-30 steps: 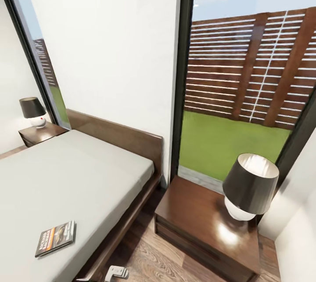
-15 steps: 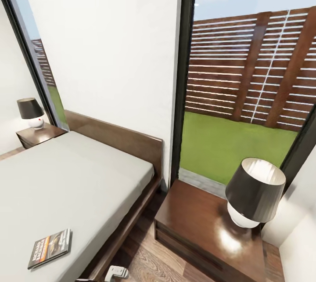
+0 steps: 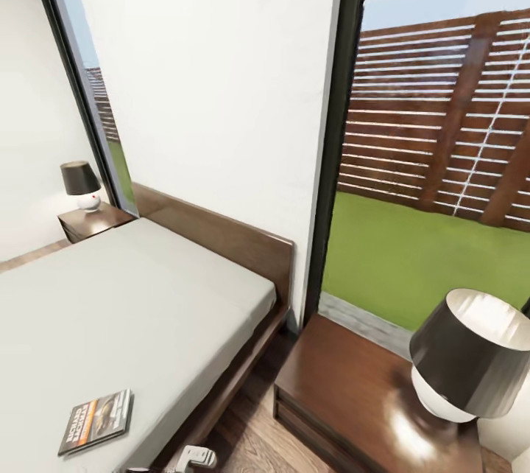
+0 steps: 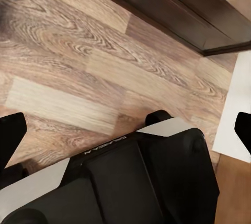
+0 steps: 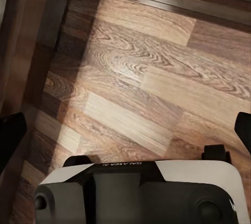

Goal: In the bedroom, move the book from the bed onto either nightstand, and place the two sandals side by side next to the bed.

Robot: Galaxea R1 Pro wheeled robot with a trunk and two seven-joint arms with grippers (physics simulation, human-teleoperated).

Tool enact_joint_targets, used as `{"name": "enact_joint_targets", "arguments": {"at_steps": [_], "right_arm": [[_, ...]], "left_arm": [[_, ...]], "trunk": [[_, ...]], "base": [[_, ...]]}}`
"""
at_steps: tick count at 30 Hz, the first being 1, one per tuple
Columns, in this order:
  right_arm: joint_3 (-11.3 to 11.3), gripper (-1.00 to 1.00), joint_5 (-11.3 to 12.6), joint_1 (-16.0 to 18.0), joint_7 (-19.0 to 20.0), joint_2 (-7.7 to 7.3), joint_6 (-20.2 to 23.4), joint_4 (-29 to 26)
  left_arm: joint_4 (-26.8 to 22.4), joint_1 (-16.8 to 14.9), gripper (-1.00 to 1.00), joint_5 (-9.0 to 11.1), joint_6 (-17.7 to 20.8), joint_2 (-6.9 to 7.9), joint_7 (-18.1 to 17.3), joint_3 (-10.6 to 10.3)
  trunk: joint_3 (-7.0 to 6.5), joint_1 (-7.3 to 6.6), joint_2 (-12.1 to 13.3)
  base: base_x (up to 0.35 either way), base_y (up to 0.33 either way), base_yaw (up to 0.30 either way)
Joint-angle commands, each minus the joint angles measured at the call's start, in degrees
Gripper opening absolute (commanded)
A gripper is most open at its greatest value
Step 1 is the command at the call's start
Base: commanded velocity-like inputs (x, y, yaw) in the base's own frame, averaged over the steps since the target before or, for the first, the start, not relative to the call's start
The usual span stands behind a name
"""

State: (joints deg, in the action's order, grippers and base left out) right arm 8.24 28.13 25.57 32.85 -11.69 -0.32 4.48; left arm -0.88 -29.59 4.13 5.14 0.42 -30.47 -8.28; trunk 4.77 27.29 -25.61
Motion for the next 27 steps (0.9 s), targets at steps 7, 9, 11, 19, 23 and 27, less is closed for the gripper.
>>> {"name": "enact_joint_targets", "arguments": {"at_steps": [7,9,11,19,23,27], "right_arm": [[0.46,1.00,0.61,0.10,0.36,0.00,-0.03,0.19],[0.46,1.00,0.61,0.10,0.36,0.00,-0.03,0.18],[0.46,1.00,0.61,0.10,0.37,0.00,-0.03,0.19],[0.46,1.00,0.61,0.10,0.38,0.00,-0.10,0.19],[0.46,1.00,0.61,0.10,0.43,0.00,-0.12,0.19],[0.46,1.00,0.61,0.10,0.39,0.00,-0.13,0.19]], "left_arm": [[-0.09,-0.03,1.00,0.44,0.48,0.02,-0.20,-0.33],[-0.09,-0.03,1.00,0.44,0.48,0.02,-0.20,-0.31],[-0.09,-0.03,1.00,0.44,0.48,0.02,-0.20,-0.33],[-0.09,-0.03,1.00,0.44,0.48,0.02,-0.20,-0.33],[-0.09,-0.03,1.00,0.44,0.48,0.02,-0.20,-0.33],[-0.09,-0.03,1.00,0.44,0.48,0.02,-0.20,-0.33]], "trunk": [[0.12,0.04,-0.12],[0.12,0.04,-0.12],[0.12,0.04,-0.12],[0.12,0.04,-0.12],[0.12,0.04,-0.12],[0.12,0.04,-0.12]], "base": [[0.012,0.000,0.290],[0.001,0.000,0.292],[0.001,0.000,0.292],[0.022,0.000,0.292],[0.195,0.000,0.292],[0.247,0.000,0.292]]}}
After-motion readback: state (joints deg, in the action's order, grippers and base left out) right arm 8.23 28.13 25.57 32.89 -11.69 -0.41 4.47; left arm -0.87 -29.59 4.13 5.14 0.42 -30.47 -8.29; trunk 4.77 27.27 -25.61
